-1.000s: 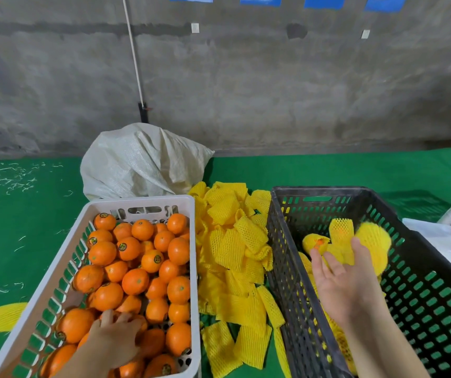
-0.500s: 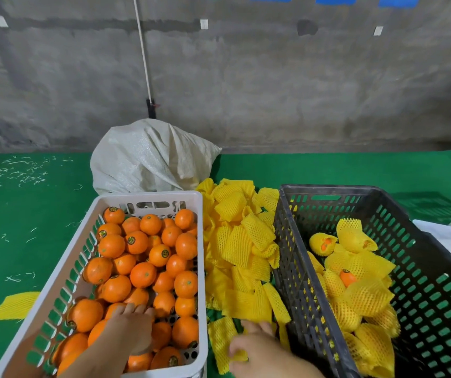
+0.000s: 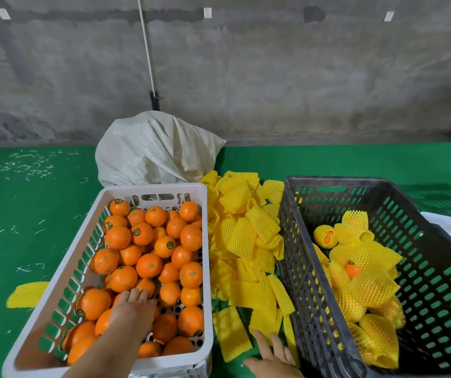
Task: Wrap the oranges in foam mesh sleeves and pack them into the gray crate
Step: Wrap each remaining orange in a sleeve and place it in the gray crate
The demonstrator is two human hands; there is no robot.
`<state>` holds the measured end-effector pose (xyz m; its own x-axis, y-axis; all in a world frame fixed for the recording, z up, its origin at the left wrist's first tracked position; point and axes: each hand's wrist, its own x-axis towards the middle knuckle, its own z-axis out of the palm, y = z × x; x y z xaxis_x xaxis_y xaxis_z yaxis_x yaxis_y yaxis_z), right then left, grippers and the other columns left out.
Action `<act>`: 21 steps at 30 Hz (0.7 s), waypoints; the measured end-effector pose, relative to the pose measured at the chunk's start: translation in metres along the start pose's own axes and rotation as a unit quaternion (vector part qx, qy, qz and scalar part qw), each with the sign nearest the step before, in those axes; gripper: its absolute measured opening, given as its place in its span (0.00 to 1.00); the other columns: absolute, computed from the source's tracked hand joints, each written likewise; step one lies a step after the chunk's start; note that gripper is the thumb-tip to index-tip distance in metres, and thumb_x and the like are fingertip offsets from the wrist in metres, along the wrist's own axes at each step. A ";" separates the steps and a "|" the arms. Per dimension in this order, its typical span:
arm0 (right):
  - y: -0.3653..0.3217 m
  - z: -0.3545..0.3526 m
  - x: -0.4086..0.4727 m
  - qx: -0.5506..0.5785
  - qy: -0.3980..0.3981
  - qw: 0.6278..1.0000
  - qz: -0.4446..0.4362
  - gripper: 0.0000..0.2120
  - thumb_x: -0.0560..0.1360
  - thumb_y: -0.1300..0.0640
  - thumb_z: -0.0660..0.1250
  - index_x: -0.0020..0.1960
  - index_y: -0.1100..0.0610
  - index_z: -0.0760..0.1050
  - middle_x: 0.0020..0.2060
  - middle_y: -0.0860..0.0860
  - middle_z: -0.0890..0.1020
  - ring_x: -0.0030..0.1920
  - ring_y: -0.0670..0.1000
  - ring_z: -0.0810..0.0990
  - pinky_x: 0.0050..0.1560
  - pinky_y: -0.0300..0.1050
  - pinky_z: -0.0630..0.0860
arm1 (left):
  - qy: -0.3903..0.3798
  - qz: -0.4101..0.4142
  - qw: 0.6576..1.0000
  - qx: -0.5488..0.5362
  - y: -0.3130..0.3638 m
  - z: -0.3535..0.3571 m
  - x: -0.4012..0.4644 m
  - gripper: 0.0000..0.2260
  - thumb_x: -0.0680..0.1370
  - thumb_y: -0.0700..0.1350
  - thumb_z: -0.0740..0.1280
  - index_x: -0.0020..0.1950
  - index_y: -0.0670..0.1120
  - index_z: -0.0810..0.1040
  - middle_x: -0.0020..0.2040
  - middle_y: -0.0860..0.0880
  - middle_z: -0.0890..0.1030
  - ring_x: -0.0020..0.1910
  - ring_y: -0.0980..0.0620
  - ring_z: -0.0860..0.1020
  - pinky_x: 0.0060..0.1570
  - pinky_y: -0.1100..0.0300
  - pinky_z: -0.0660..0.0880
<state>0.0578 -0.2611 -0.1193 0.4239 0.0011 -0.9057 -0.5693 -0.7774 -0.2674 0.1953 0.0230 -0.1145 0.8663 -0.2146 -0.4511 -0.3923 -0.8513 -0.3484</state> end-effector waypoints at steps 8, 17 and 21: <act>0.013 -0.011 0.006 -0.143 0.284 0.928 -0.196 0.25 0.85 0.49 0.56 0.80 0.52 0.62 0.79 0.46 0.63 0.77 0.52 0.62 0.77 0.44 0.60 | -0.010 0.009 0.998 0.069 0.005 -0.001 0.011 0.21 0.86 0.46 0.61 0.79 0.51 0.66 0.76 0.44 0.68 0.73 0.41 0.67 0.71 0.50 0.64; -0.020 -0.038 -0.023 0.208 0.490 0.782 -0.323 0.14 0.77 0.64 0.72 0.55 0.46 0.78 0.51 0.42 0.74 0.49 0.42 0.77 0.54 0.41 0.77 | 0.177 -0.069 0.858 -0.477 -0.012 -0.048 -0.012 0.28 0.75 0.53 0.80 0.68 0.49 0.69 0.60 0.46 0.67 0.52 0.44 0.76 0.47 0.52 0.76; -0.049 -0.063 -0.049 0.379 0.492 0.696 -0.361 0.27 0.76 0.65 0.73 0.68 0.43 0.68 0.52 0.46 0.74 0.47 0.39 0.76 0.45 0.33 0.75 | 0.249 -0.011 0.645 -0.723 0.015 -0.111 -0.053 0.20 0.74 0.60 0.78 0.59 0.62 0.72 0.55 0.61 0.78 0.50 0.70 0.78 0.38 0.71 0.77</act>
<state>0.1087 -0.2627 -0.0411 0.8568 -0.5017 0.1191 -0.0072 -0.2427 -0.9701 0.1781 -0.0317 -0.0044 0.9998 -0.0164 -0.0138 0.0074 -0.3363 0.9417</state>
